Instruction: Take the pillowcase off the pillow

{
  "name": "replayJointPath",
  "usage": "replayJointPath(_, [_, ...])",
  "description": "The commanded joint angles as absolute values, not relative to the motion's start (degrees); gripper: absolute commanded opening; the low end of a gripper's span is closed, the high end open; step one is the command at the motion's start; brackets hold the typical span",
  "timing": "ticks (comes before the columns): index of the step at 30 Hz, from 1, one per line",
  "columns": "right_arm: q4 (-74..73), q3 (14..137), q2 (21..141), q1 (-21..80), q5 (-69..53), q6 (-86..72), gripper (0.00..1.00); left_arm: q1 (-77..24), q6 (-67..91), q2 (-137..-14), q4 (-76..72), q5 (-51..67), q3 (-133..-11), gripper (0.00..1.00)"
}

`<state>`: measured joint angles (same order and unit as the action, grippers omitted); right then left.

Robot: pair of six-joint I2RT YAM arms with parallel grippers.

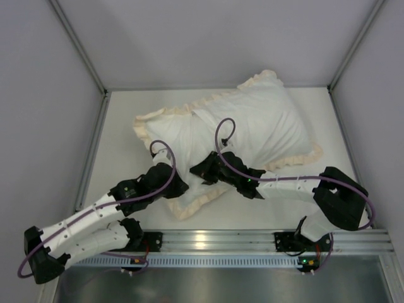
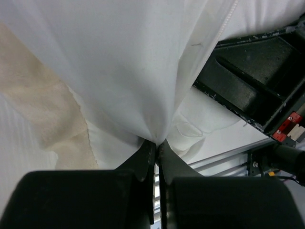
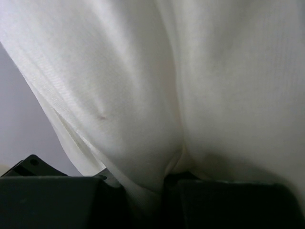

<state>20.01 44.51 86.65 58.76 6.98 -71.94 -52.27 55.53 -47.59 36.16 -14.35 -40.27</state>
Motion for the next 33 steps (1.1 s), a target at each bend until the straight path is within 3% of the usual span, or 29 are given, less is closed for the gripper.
replayJointPath(1, [28.65, 47.27, 83.67, 59.07, 8.35, -72.78, 0.00, -52.38, 54.67, -43.79, 31.22, -7.05, -37.10, 0.00])
replayJointPath(8, [35.93, 53.00, 91.57, 53.62, 4.22, -75.22, 0.00, -52.38, 57.47, -27.54, 28.12, 4.48, -31.56, 0.00])
replayJointPath(12, [42.18, 51.86, 90.44, 49.14, 0.63, -79.01, 0.00, -52.38, 57.39, -23.56, 38.99, 0.89, -31.64, 0.00])
replayJointPath(16, [42.45, 52.55, 87.55, 44.23, -3.24, -79.89, 0.00, -52.38, 58.18, -23.47, 40.78, 0.88, -29.37, 0.00])
replayJointPath(27, [32.00, 51.87, 73.84, 31.47, -16.51, -80.42, 0.00, -52.38, 59.85, -21.53, 44.47, -5.88, -26.28, 0.00])
replayJointPath(33, [16.63, 50.72, 63.74, 29.80, -23.01, -72.70, 0.00, -52.38, 62.05, -23.72, 44.65, -12.73, -28.20, 0.00])
